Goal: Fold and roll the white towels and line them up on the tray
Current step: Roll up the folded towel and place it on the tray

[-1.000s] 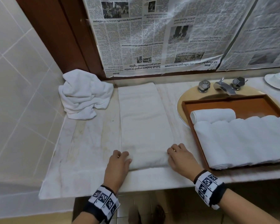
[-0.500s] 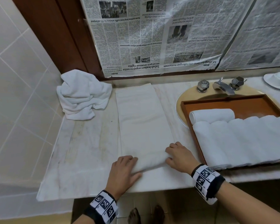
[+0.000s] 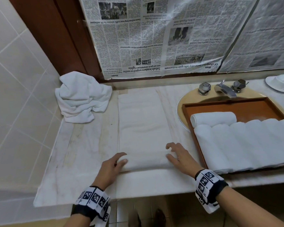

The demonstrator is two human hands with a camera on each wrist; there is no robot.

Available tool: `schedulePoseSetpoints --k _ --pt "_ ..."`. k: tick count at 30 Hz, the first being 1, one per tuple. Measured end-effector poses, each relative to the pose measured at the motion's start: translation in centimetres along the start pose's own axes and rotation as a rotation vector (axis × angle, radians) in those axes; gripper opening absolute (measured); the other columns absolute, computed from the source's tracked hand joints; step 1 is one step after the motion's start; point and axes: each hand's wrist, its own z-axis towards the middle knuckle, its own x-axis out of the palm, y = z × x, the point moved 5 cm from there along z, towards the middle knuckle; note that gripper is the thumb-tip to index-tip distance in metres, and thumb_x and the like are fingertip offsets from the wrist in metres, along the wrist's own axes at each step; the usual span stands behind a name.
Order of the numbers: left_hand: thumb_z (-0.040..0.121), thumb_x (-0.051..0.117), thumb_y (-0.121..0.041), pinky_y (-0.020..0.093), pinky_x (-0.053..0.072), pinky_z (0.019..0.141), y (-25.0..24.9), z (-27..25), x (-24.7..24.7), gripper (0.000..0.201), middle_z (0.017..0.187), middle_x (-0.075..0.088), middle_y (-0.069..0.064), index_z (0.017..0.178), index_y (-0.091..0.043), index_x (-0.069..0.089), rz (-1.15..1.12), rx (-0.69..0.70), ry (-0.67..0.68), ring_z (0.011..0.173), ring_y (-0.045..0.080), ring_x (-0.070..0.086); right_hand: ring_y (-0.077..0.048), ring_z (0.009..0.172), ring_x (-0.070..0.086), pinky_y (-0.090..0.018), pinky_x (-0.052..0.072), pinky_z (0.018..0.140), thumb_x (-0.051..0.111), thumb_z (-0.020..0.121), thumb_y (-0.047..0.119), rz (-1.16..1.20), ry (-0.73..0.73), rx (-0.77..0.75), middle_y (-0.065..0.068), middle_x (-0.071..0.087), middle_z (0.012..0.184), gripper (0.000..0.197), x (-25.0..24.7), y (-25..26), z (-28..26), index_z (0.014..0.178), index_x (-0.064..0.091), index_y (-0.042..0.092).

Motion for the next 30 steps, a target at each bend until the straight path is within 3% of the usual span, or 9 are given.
schedulePoseSetpoints --k 3,8,10,12,15,19,25,28,30 --pt "0.101 0.054 -0.039 0.026 0.042 0.091 0.0 -0.3 0.2 0.027 0.111 0.06 -0.005 0.127 -0.039 0.06 0.081 0.032 -0.055 0.103 0.011 0.057 -0.015 0.08 0.056 -0.039 0.052 0.076 0.044 0.101 0.046 -0.132 -0.041 -0.046 0.007 0.045 0.103 0.021 0.7 0.1 0.1 0.108 0.056 0.031" --pt "0.104 0.049 -0.03 0.027 0.035 0.103 -0.8 0.3 0.9 0.032 0.123 0.045 0.002 0.132 -0.028 0.063 0.199 -0.043 -0.095 0.109 0.019 0.051 -0.019 0.113 0.047 -0.038 0.053 0.077 0.027 0.088 0.073 -0.314 -0.061 -0.091 0.002 0.05 0.119 0.069 1.0 1.1 -0.2 0.107 0.064 0.018" --pt "0.1 0.044 -0.047 0.033 0.031 0.105 -1.1 0.3 1.3 0.043 0.133 0.036 0.002 0.134 -0.028 0.06 0.34 0.012 -0.09 0.119 0.027 0.045 -0.02 0.12 0.042 -0.036 0.05 0.086 0.031 0.079 0.081 -0.451 0.041 -0.106 0.0 0.047 0.127 0.081 1.3 1.5 -0.2 0.117 0.061 0.016" --pt "0.089 0.039 -0.071 0.035 0.033 0.105 -1.2 -0.2 2.3 0.069 0.137 0.029 -0.001 0.144 -0.03 0.048 0.399 0.047 -0.021 0.122 0.028 0.033 -0.025 0.12 0.043 -0.037 0.048 0.087 0.048 0.077 0.072 -0.568 0.085 -0.126 -0.004 0.045 0.128 0.073 1.7 1.7 -0.1 0.118 0.059 0.013" --pt "0.077 0.041 -0.078 0.038 0.043 0.103 -0.5 -0.8 3.1 0.095 0.137 0.028 -0.001 0.155 -0.026 0.029 0.523 0.108 0.035 0.119 0.024 0.03 -0.025 0.114 0.044 -0.035 0.047 0.086 0.066 0.083 0.049 -0.561 0.059 -0.127 -0.005 0.045 0.121 0.051 2.1 1.5 0.2 0.115 0.059 0.01" --pt "0.078 0.037 -0.078 0.031 0.042 0.1 0.4 -0.4 1.8 0.09 0.135 0.04 -0.005 0.154 -0.03 0.033 0.486 0.136 0.042 0.117 0.017 0.039 -0.015 0.104 0.04 -0.026 0.036 0.091 0.067 0.089 0.047 -0.291 0.168 -0.062 0.0 0.048 0.115 0.049 1.2 1.1 0.8 0.126 0.062 0.016" --pt "0.091 0.043 -0.069 0.023 0.039 0.092 0.5 0.3 -0.1 0.057 0.116 0.063 -0.01 0.13 -0.031 0.061 0.235 0.087 0.046 0.108 0.009 0.056 -0.013 0.107 0.055 -0.028 0.042 0.092 0.058 0.091 0.061 -0.043 0.217 0.024 0.006 0.059 0.118 0.048 0.2 0.3 0.5 0.128 0.053 0.031" --pt "0.1 0.05 -0.05 0.02 0.04 0.082 0.2 1.2 -0.3 0.03 0.102 0.069 -0.01 0.108 -0.028 0.069 0.203 0.033 0.063 0.098 0.009 0.06 -0.012 0.099 0.054 -0.027 0.041 0.087 0.054 0.095 0.056 -0.042 0.217 0.06 0.001 0.06 0.107 0.04 0.3 0.5 0.5 0.117 0.062 0.023" --pt "0.1 0.05 -0.05 0.021 0.04 0.072 0.1 1.8 -0.3 0.036 0.084 0.068 -0.007 0.088 -0.022 0.069 0.147 -0.044 0.065 0.082 0.009 0.06 -0.014 0.091 0.057 -0.026 0.043 0.082 0.054 0.098 0.05 -0.04 0.144 0.054 -0.001 0.061 0.097 0.036 0.2 0.7 1.0 0.098 0.067 0.016"
